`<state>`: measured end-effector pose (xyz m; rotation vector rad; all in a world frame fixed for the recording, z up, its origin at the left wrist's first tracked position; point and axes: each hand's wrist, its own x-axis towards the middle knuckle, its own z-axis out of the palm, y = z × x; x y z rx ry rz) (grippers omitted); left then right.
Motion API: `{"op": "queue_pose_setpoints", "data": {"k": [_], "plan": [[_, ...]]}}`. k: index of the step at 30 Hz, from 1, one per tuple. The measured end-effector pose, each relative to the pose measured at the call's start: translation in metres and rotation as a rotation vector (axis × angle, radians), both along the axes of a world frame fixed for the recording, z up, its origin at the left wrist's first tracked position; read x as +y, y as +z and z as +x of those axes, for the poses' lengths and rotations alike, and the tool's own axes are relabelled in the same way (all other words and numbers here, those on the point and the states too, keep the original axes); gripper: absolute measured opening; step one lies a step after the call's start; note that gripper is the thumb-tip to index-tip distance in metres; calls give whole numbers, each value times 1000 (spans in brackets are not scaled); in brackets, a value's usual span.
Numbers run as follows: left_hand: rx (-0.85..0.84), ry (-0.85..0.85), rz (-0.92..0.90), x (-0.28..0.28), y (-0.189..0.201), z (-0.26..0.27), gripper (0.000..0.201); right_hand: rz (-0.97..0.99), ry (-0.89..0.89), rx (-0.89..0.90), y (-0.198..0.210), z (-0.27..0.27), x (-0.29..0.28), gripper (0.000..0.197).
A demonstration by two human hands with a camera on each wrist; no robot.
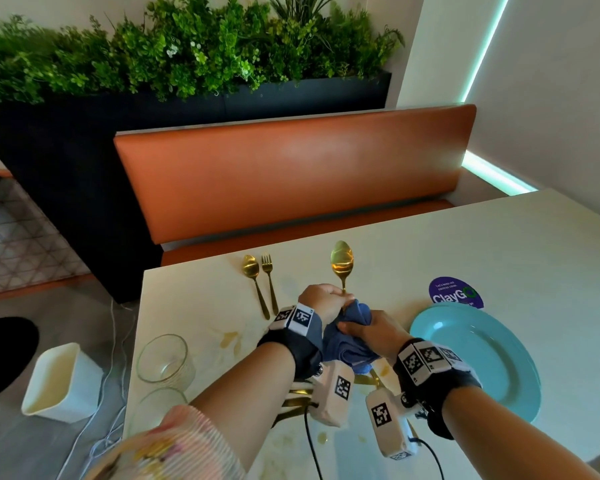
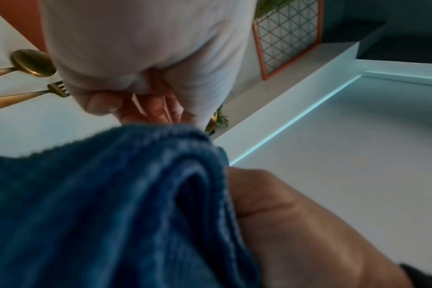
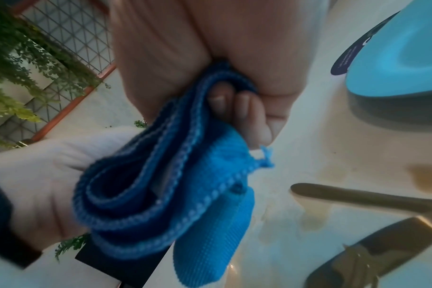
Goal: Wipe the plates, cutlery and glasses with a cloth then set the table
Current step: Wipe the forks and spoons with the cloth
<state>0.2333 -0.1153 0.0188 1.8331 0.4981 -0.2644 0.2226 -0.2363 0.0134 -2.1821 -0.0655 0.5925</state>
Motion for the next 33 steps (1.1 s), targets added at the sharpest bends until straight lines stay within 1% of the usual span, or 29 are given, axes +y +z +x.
{"op": "queue_pose_setpoints", "data": {"k": [1, 3, 5, 8, 10, 13, 16, 18, 22, 25, 28, 30, 33], "plan": [[9, 17, -12, 2, -2, 6, 29, -14, 16, 10, -1, 5, 1, 29], [21, 52, -26, 5, -5, 15, 30, -59, 57, 27, -2, 16, 1, 24], [24, 118, -41, 8, -9, 25, 30, -143, 100, 22, 0, 30, 3, 24], [32, 238, -56, 25, -13, 40, 30, -279, 167, -11, 1, 50, 2, 34], [82, 246, 16, 45, -19, 54, 33, -328, 166, -23, -2, 63, -2, 41], [251, 125, 250, 74, -32, 74, 42, -327, 117, -14, -11, 83, -8, 41], [343, -1, 456, 87, -51, 93, 48, -325, 86, -4, -17, 101, -13, 40], [394, -26, 535, 89, -62, 101, 49, -336, 94, -7, -17, 110, -16, 39], [425, 59, 564, 90, -84, 109, 37, -347, 95, -15, -18, 124, -20, 37], [441, 185, 531, 89, -93, 109, 41, -324, 58, -15, -22, 131, -22, 37], [402, 301, 489, 96, -101, 109, 43, -318, 51, -22, -24, 133, -21, 39], [401, 315, 526, 104, -103, 108, 39, -315, 50, -22, -25, 132, -19, 39], [403, 277, 612, 111, -105, 106, 38, -295, 33, -18, -24, 129, -18, 39]]}}
